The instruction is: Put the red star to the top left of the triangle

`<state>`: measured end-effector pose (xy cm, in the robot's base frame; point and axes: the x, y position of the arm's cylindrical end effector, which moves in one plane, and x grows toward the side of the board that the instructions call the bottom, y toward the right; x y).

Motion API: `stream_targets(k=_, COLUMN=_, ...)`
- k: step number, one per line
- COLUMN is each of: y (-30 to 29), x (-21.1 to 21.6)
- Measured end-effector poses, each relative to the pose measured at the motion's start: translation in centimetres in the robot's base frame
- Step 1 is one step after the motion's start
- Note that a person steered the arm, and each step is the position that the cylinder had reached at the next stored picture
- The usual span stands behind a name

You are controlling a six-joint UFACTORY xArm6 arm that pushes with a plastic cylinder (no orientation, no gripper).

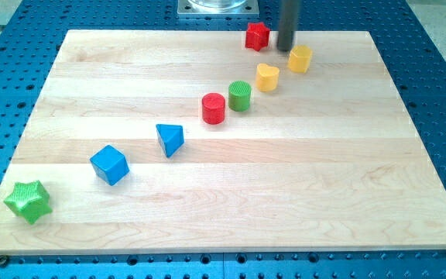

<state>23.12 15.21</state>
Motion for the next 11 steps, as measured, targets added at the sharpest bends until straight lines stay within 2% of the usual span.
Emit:
stream_targets(k=1, y=-2.3, x=-3.3)
stream_targets(k=3, y=-18.3, x=-1.5)
stream_targets(k=4, y=-11.8, x=-1.6)
stream_targets(k=5, y=-18.1, x=1.1)
stream_targets(k=6, y=-20.4, x=5.0)
stream_targets(k=7, y=-20.5, x=7.1)
stream_targets(k=8, y=-24.4, x=4.4)
stream_targets(k=9, y=-21.9, x=5.6)
stream_targets(k=10, y=-27.1, x=3.9)
stream_targets(k=11, y=-28.8, x=4.3)
